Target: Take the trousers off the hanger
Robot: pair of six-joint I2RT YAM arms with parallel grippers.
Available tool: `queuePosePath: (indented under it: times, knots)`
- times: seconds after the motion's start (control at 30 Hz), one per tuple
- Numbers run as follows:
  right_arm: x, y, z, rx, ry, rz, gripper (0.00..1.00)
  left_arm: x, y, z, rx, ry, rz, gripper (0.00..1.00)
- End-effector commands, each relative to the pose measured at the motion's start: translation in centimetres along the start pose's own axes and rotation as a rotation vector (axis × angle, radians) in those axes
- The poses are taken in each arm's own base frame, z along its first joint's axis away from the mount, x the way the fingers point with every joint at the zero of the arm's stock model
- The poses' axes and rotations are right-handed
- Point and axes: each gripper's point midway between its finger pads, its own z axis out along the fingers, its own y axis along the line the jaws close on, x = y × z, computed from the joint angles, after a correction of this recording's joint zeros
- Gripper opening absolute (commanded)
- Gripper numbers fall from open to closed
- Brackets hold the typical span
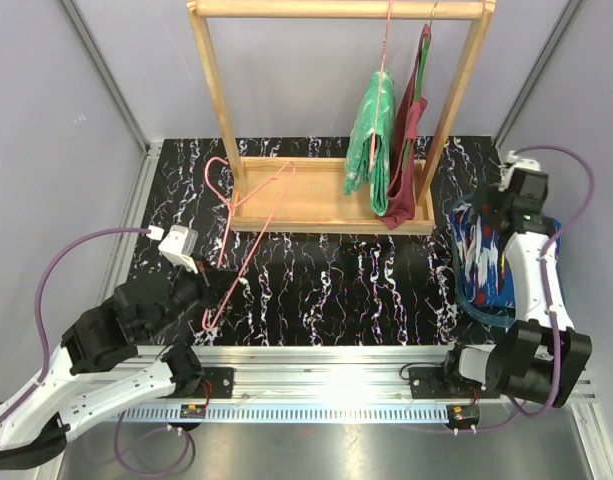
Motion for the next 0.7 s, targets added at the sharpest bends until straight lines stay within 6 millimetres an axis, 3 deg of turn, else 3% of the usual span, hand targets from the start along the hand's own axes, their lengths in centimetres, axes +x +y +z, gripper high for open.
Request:
queuePosePath:
  times: [0.0,0.1,0.2,0.23,0.4,0.47,0.53,0.57,0.6,0.67]
  knots:
    - [-2.3,-1.2,-1.6,-0.047,-0.047,0.401,1.00,-2.6,-0.2,-0.8,-0.011,-0.069,-0.005,0.00]
    - [-2.5,-1.7,-0.6,-0.103,-0.019,0.565,0.99,-2.8,0.3,-1.1,-0.032,-0.077,-0.003,0.00]
    - [-0.4,-2.3,1.8,-0.030,0.093,0.628,1.00,-3.0,0.3,-1.2,-0.039,-0.081,0.000,0.00]
    - [0.9,-1.5,3.2,-0.054,0.166,0.630,0.99,-3.1,0.3,-1.2,-0.040,-0.083,0.000,0.00]
    - [3.5,1.4,5.0,-0.162,0.219,0.699,1.00,-3.2,0.4,-0.9,-0.058,-0.076,0.012,0.00]
    - [6.2,0.9,6.5,-0.088,0.300,0.690,0.99,-3.0,0.4,-0.7,-0.061,-0.068,0.016,0.00]
    - [10.6,0.5,7.9,0.011,0.466,0.628,0.99,-3.0,0.4,-0.7,-0.062,-0.066,0.014,0.00]
    - [12.1,-0.8,8.3,0.106,0.501,0.584,0.99,-3.0,0.4,-0.7,-0.060,-0.066,0.013,0.00]
    - [14.2,-1.0,8.7,0.149,0.560,0.547,1.00,-3.0,0.4,-0.6,-0.059,-0.069,0.012,0.00]
    - [16.7,-1.2,8.8,0.213,0.605,0.487,0.99,-3.2,0.3,-0.6,-0.057,-0.072,0.011,0.00]
